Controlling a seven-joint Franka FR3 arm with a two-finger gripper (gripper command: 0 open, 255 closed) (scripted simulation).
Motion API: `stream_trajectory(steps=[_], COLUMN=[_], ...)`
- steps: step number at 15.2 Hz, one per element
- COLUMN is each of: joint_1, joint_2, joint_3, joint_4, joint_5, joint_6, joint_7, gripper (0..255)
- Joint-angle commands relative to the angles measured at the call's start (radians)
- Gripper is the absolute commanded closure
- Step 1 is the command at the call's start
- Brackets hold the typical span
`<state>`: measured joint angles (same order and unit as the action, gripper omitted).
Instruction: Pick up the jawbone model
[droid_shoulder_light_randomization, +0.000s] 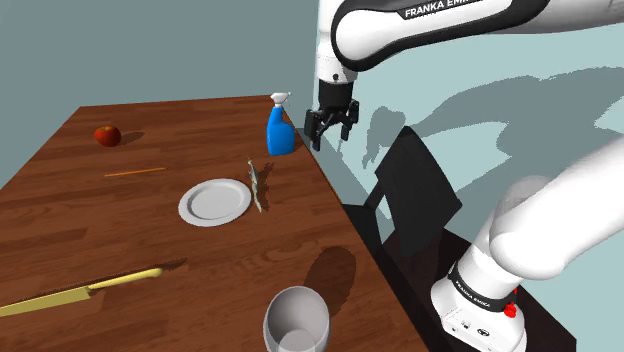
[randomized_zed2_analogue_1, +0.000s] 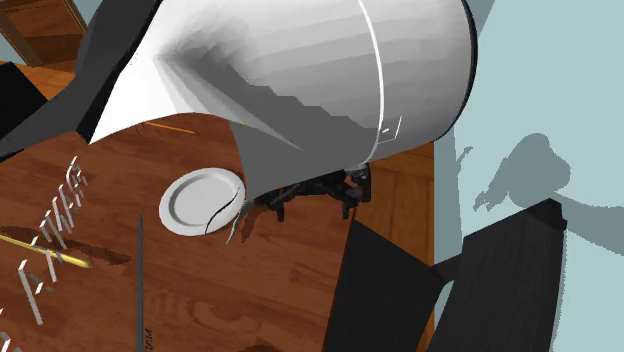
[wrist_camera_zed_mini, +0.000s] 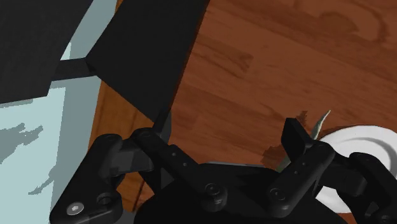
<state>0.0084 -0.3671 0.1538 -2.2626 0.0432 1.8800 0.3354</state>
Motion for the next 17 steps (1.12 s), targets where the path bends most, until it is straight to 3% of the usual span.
stream_trajectory(steps=[1, 9, 17], joint_1=[0.002, 0.014, 0.048], joint_2=[0.071, 0.377, 0.697], joint_3=[0.02, 0.066, 0.072], joint_4=[0.029, 0.203, 0.461], joint_5=[0.012, 0.027, 0.023], joint_6=[0.034, 0.136, 0.177], joint_7=[0.053, 0.236, 0.393], gripper=[0, 0, 0])
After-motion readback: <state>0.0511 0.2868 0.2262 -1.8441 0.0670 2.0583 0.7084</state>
